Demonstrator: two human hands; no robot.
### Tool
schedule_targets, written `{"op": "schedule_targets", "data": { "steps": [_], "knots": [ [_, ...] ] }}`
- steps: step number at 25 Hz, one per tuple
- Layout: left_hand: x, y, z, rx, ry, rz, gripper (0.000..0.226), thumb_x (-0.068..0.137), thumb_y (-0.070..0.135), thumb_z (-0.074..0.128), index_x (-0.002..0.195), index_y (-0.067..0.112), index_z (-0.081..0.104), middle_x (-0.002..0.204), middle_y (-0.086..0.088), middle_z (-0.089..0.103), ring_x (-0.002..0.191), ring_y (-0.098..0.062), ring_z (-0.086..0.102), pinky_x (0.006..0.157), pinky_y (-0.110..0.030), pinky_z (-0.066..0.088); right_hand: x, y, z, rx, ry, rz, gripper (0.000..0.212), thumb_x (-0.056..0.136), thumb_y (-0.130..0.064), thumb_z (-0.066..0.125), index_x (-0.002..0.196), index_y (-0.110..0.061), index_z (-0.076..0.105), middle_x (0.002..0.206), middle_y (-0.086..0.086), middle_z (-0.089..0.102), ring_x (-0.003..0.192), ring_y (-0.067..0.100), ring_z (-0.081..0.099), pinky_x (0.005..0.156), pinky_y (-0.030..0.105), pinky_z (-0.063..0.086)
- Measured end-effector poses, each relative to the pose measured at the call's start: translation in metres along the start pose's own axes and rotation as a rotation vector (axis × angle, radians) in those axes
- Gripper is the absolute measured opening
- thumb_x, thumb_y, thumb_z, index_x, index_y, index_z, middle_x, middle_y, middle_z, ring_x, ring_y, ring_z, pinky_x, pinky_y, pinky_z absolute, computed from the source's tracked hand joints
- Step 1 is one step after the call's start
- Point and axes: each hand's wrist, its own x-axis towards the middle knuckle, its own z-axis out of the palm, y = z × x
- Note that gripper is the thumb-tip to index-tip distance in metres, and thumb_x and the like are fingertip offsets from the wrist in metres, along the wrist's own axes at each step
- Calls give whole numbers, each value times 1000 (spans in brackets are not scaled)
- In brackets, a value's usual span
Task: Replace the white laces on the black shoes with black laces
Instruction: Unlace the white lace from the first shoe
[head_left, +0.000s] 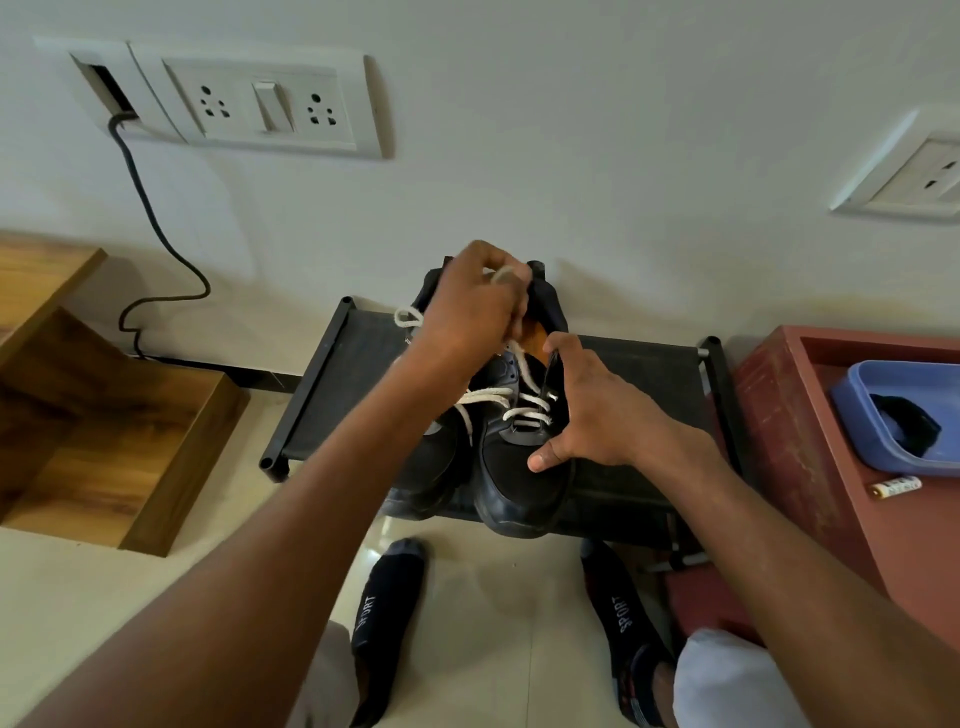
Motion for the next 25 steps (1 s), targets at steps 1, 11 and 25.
{"op": "schedule_targets", "data": {
  "steps": [1,11,25],
  "knots": [
    [5,-9,3,303,-47,73,8,103,22,62,103,14,64,85,2,68,74,-15,67,63,-28,52,1,0,0,-1,4,5,129,54,-43,103,144,-46,10,155,4,38,130,36,56,106,63,47],
    [7,-51,11,796,-219,3,4,84,25,85,85,22,83,76,13,69,79,-9,66,67,-23,47,3,0,1,-4,6,20,123,53,-43,103,139,-42,14,155,2,40,124,35,61,95,57,56],
    [-16,-4,-18,1380,135,-109,7,88,13,60,85,17,55,81,-3,52,74,-21,49,107,-53,25,11,-8,-5,70,322,-130,17,97,-36,71,110,-25,73,90,-9,57,78,8,57,79,32,49]
  ]
}}
